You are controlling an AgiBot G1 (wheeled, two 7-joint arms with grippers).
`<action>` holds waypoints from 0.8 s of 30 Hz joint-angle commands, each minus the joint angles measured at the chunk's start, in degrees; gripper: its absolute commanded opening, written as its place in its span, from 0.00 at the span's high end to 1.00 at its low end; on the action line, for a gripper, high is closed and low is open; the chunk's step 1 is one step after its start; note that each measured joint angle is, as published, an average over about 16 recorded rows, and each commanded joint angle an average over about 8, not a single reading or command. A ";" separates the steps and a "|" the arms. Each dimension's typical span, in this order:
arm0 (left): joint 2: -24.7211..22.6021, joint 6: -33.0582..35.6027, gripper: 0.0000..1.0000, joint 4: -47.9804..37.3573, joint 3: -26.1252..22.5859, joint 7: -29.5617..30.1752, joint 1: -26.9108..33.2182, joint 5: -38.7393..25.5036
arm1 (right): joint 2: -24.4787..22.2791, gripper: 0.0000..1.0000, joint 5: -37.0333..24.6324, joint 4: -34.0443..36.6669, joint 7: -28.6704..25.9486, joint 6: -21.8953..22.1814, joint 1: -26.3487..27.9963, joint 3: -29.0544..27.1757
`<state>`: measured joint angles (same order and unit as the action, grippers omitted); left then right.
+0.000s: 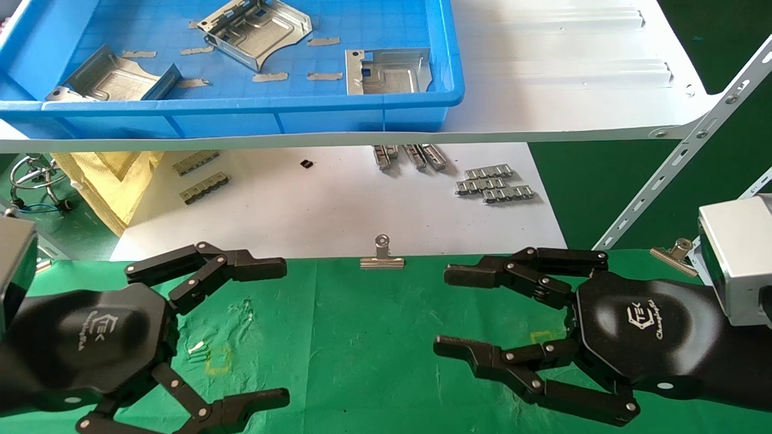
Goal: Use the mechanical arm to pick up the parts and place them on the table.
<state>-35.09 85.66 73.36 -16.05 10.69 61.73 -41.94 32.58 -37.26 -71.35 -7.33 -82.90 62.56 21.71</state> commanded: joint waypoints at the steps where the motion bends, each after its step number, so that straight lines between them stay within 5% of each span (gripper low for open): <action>1: 0.00 0.00 0.00 -0.01 0.00 0.00 0.01 -0.01 | 0.00 1.00 0.00 0.00 0.00 0.00 0.00 0.00; 12: -0.70 -0.93 0.00 -0.26 0.02 -0.03 3.48 -1.42 | 0.00 1.00 0.00 0.00 0.00 0.00 0.00 0.00; 18: -6.01 -3.83 0.00 -7.68 -2.61 1.13 18.24 -9.33 | 0.00 1.00 0.00 0.00 0.00 0.00 0.00 0.00; 24: -16.00 -9.80 0.00 -27.31 -7.73 -0.06 36.12 -21.41 | 0.00 1.00 0.00 0.00 0.00 0.00 0.00 0.00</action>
<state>-50.95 73.79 46.00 -23.52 10.03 96.40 -63.10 32.58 -37.26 -71.34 -7.33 -82.90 62.57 21.72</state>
